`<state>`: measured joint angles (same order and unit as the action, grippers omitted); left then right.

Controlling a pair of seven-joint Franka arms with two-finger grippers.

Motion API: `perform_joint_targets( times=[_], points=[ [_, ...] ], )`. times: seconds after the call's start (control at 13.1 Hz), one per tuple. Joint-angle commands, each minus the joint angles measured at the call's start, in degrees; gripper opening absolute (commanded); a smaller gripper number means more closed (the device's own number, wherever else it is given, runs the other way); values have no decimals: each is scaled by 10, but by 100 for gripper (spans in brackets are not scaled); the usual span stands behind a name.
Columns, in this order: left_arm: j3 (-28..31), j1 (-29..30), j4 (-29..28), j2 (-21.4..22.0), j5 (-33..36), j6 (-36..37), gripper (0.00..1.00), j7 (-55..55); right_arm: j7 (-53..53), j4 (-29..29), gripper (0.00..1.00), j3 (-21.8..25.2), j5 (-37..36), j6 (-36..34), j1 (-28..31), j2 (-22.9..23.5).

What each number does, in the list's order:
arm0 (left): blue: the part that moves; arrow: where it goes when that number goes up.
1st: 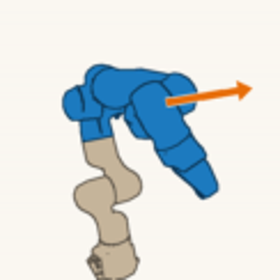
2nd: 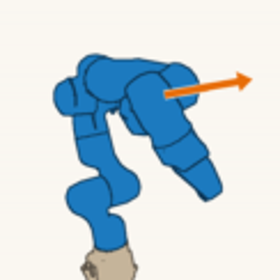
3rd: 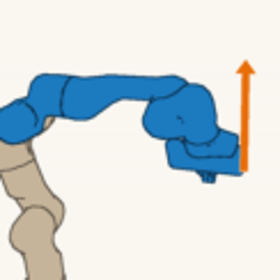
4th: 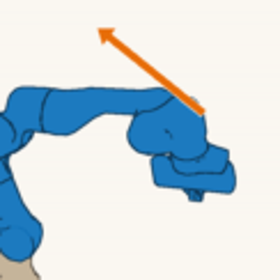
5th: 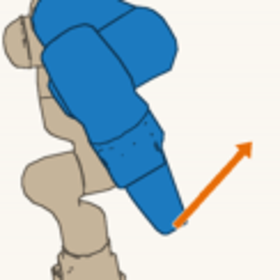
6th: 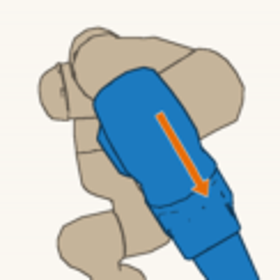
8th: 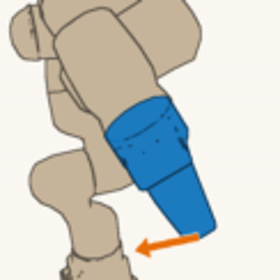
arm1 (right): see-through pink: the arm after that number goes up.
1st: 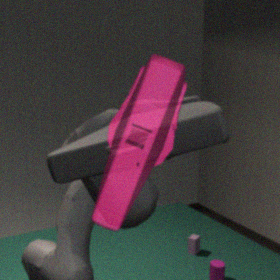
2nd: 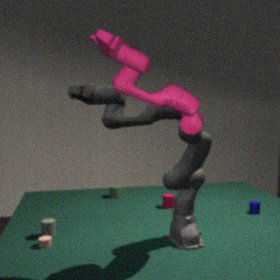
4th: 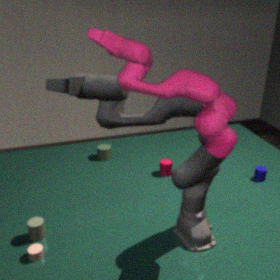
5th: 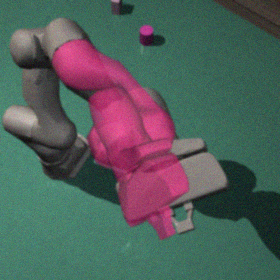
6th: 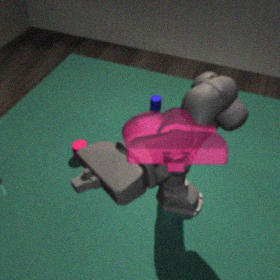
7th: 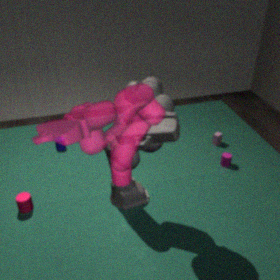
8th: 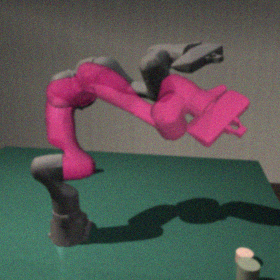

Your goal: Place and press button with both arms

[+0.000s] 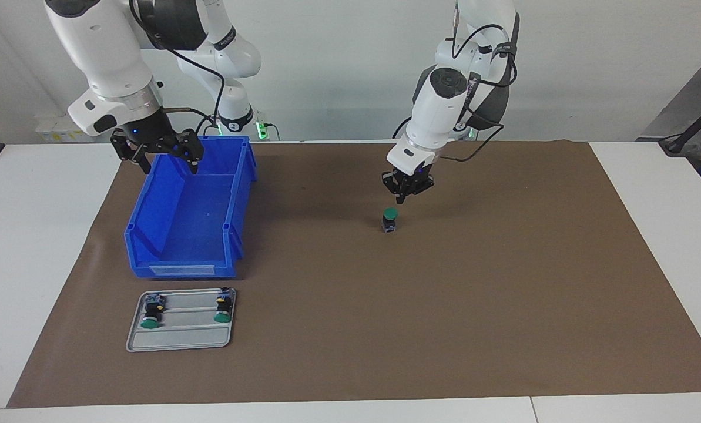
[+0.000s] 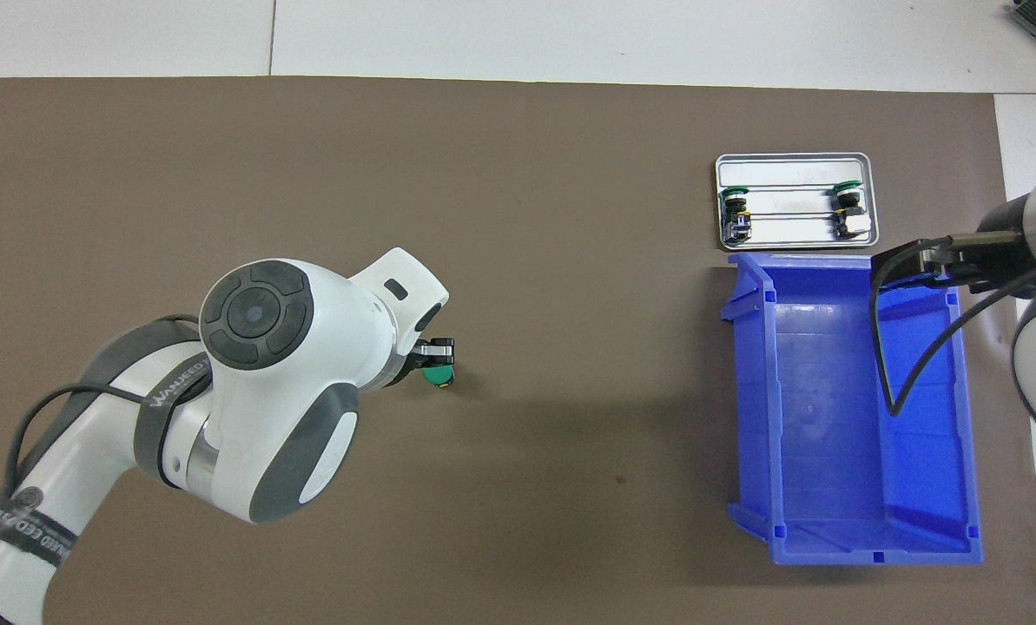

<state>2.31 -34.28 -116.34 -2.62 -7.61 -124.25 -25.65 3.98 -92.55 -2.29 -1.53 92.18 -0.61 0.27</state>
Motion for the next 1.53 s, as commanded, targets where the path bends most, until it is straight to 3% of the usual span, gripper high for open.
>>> perform_joint_targets(
  times=[0.0, 0.53, 1.45],
  points=[
    [7, -17, -21, -9, 14, -34, 0, -17, -13, 2, 100, -2, 10, -6, 3, 0],
    [6, -36, -78, -10, 15, -98, 0, -24, -13, 2, 100, -2, 10, -6, 4, 0],
    [7, -35, -114, -33, 15, -160, 0, -22, -15, 3, 100, -2, 10, -7, 3, 0]
  ],
)
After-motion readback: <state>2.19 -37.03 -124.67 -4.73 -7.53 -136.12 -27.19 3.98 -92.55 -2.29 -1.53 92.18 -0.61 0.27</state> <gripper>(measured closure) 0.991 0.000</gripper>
